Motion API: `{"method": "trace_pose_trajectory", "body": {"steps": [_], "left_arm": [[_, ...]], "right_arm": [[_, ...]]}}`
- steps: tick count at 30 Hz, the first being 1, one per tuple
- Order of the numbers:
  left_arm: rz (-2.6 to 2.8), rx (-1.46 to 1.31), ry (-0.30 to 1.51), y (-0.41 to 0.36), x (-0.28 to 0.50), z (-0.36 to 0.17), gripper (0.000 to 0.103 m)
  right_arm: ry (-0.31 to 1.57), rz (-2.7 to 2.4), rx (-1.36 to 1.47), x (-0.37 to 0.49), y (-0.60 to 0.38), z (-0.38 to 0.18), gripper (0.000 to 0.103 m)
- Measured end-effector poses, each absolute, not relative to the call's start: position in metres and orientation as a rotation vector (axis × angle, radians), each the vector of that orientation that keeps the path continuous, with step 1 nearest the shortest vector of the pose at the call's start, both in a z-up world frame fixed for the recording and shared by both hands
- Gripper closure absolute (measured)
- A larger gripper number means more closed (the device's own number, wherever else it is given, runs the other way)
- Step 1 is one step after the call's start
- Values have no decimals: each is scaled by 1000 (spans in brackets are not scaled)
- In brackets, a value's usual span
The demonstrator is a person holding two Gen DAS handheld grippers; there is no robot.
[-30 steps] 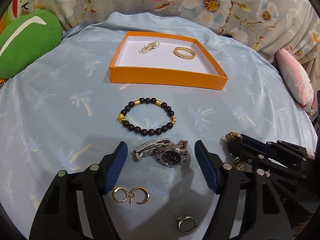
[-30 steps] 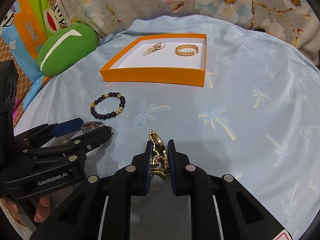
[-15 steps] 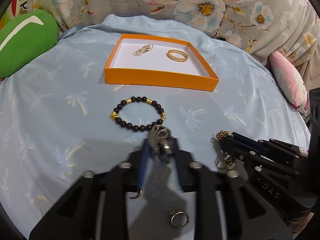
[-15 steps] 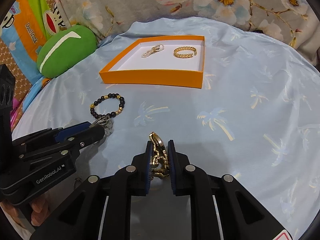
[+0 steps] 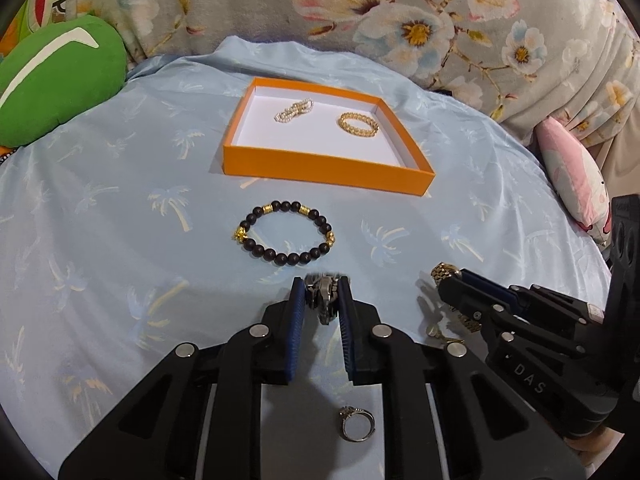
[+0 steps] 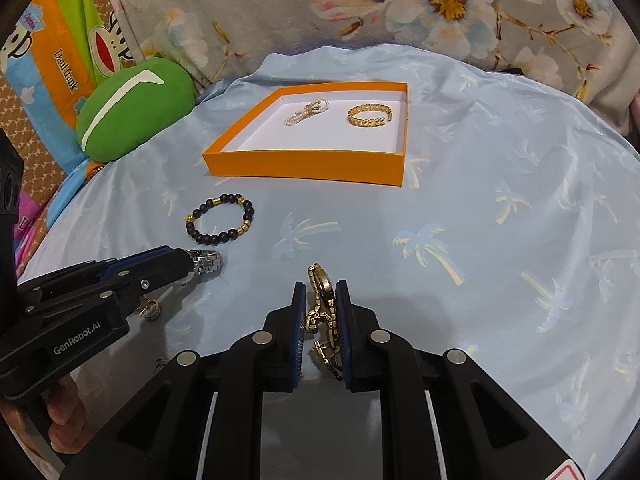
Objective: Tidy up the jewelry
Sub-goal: 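Grasp the silver watch with the left tool while the right tool holds the gold watch, then carry both watches over the orange box with both tools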
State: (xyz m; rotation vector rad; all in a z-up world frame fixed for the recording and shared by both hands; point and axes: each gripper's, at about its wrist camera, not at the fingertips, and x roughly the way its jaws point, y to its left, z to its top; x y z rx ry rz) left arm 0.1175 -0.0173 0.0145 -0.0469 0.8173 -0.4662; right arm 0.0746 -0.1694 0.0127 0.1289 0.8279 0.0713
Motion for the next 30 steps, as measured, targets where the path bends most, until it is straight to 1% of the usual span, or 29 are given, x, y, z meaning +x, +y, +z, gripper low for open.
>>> {"method": "trace_pose_trajectory", "body": {"steps": [2, 3, 6, 8, 15, 18, 19, 20, 21, 23, 29, 30], "left_arm": [[-473, -53, 805, -14, 116, 22, 89], [-479, -53, 796, -13, 115, 27, 94], [-486, -44, 776, -12, 119, 41, 95], [-484, -28, 742, -12, 125, 54, 99], [-459, 3, 641, -10, 153, 102, 99], [-451, -5, 646, -2, 157, 105, 98], [-449, -10, 656, 0, 158, 103, 97], [-449, -12, 682, 2, 157, 95, 86], [-444, -5, 697, 2, 154, 89, 65], [-438, 7, 718, 0, 146, 71, 45], [-452, 142, 812, -27, 139, 15, 46], [-458, 150, 824, -30, 139, 9, 48]], "right_arm": [[813, 83, 132, 74, -168, 19, 90], [805, 87, 133, 75, -168, 22, 90], [781, 89, 123, 82, -169, 35, 90], [764, 88, 115, 90, -171, 45, 90], [705, 71, 102, 120, -181, 76, 90], [704, 71, 111, 119, -183, 74, 90], [711, 73, 114, 117, -184, 71, 90], [719, 73, 118, 116, -184, 68, 90], [728, 73, 124, 114, -184, 64, 90], [749, 76, 136, 110, -185, 54, 90], [793, 80, 167, 104, -187, 37, 90], [795, 81, 166, 103, -186, 36, 90]]}}
